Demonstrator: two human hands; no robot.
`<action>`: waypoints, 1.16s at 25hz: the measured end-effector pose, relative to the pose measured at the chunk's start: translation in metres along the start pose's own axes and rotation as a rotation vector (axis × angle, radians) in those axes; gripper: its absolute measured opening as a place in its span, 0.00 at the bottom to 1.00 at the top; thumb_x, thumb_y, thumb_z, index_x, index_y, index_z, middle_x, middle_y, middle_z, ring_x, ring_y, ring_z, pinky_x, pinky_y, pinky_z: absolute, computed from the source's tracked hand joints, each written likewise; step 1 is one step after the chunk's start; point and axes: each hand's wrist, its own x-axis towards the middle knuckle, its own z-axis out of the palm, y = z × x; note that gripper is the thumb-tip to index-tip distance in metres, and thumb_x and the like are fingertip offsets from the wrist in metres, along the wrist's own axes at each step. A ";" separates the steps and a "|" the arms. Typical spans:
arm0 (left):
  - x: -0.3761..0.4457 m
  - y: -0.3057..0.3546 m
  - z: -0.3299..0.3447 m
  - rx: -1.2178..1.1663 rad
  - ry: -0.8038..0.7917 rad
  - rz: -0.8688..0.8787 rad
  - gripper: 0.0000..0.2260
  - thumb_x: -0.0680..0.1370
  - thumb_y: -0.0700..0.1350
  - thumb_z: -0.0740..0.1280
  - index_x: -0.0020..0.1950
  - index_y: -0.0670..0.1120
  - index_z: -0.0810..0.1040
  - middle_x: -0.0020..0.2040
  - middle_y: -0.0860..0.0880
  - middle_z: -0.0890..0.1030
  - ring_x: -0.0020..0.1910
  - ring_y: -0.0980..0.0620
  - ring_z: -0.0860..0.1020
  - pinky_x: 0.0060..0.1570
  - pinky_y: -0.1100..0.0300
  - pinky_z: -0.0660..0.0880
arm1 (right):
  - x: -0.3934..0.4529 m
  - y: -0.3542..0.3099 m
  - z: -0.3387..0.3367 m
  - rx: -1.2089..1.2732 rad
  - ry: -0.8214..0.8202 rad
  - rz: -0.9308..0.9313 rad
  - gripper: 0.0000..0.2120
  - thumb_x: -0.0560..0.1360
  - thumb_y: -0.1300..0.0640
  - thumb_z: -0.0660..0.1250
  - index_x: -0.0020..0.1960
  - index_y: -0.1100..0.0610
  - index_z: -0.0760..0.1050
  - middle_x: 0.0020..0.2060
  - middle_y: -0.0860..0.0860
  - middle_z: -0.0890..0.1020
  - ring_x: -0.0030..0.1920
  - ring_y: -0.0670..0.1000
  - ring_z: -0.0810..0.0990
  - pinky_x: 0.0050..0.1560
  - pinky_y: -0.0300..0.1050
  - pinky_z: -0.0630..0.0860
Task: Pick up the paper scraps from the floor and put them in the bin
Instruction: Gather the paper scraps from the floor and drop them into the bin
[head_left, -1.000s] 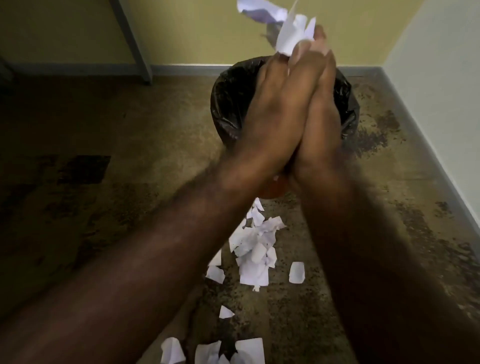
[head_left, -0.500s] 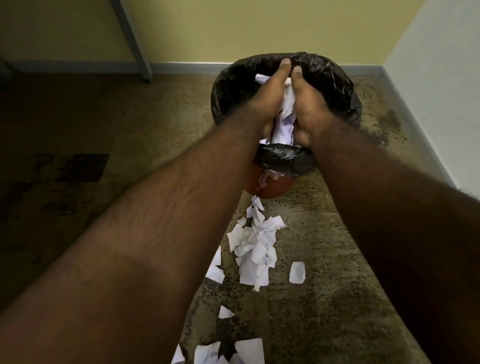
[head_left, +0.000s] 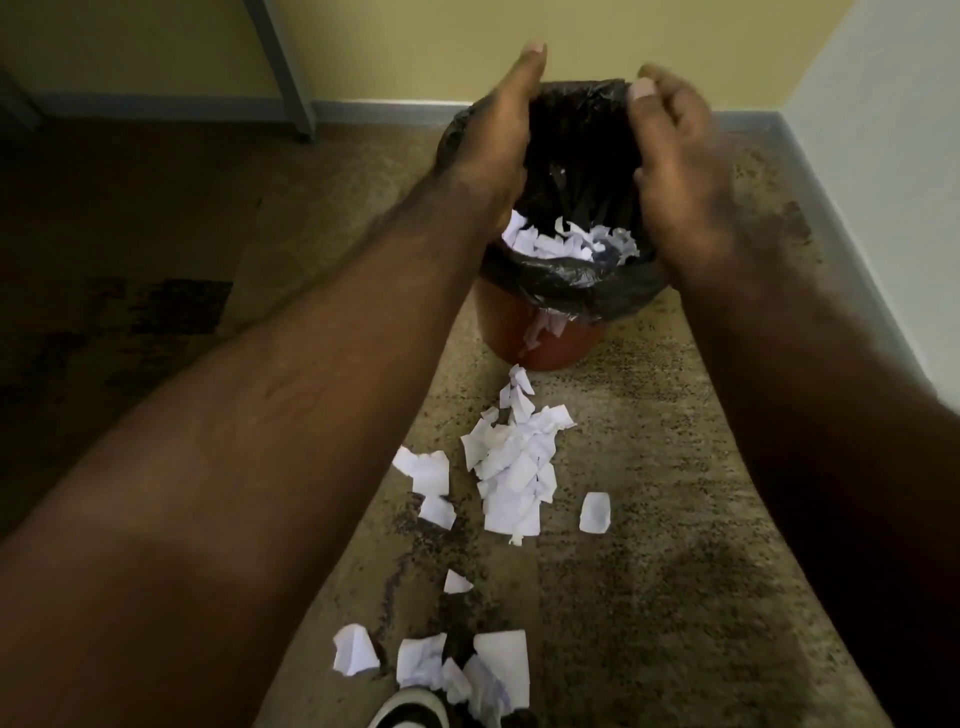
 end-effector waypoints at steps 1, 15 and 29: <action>-0.005 -0.003 -0.007 -0.004 0.052 0.094 0.21 0.84 0.53 0.55 0.71 0.43 0.71 0.66 0.49 0.77 0.64 0.52 0.75 0.49 0.65 0.71 | -0.023 -0.004 -0.009 0.032 0.070 -0.057 0.17 0.83 0.50 0.57 0.71 0.52 0.69 0.67 0.48 0.75 0.62 0.43 0.76 0.58 0.35 0.78; -0.275 -0.294 -0.201 1.067 -0.043 -0.478 0.34 0.71 0.55 0.75 0.75 0.56 0.65 0.79 0.46 0.59 0.77 0.47 0.60 0.72 0.54 0.61 | -0.407 0.245 0.005 -0.633 -0.541 0.116 0.43 0.72 0.36 0.69 0.78 0.58 0.60 0.77 0.57 0.62 0.78 0.57 0.57 0.75 0.57 0.61; -0.308 -0.333 -0.157 1.019 -0.098 -0.440 0.33 0.73 0.57 0.67 0.76 0.49 0.65 0.81 0.43 0.51 0.79 0.40 0.51 0.72 0.41 0.64 | -0.401 0.247 0.055 -0.755 -0.791 0.163 0.42 0.73 0.38 0.57 0.80 0.48 0.43 0.78 0.60 0.60 0.77 0.62 0.60 0.71 0.60 0.59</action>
